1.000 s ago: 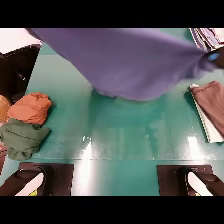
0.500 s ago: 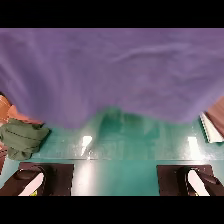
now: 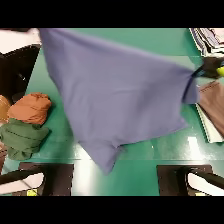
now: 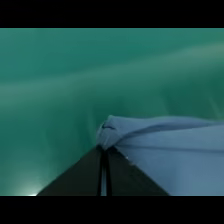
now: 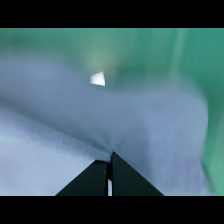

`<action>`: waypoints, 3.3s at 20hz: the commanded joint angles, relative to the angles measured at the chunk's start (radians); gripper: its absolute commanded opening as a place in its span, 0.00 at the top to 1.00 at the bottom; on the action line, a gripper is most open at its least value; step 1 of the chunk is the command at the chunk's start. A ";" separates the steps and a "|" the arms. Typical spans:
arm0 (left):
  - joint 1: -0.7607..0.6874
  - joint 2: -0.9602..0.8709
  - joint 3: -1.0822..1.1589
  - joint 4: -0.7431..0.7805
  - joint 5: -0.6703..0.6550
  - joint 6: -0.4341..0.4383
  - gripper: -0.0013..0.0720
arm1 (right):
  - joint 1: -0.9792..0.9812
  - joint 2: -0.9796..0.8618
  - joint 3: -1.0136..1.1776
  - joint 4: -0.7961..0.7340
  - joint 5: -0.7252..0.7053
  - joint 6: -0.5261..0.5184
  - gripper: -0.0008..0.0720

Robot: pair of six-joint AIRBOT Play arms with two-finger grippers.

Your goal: Fold the shirts.

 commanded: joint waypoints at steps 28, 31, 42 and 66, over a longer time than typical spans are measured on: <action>0.093 0.401 -1.324 -0.230 0.039 -0.026 0.32 | -0.192 0.186 -0.546 0.382 -0.189 -0.225 0.43; 0.093 0.406 -1.405 -0.277 0.079 -0.011 0.32 | -0.191 0.210 -0.547 0.383 -0.193 -0.224 0.43; 0.093 0.398 -1.468 -0.415 0.219 0.051 0.33 | -0.191 0.216 -0.547 0.382 -0.195 -0.224 0.43; 0.093 0.404 -1.183 -0.277 0.130 0.050 0.95 | -0.597 0.122 -1.088 0.274 -0.301 -0.249 0.48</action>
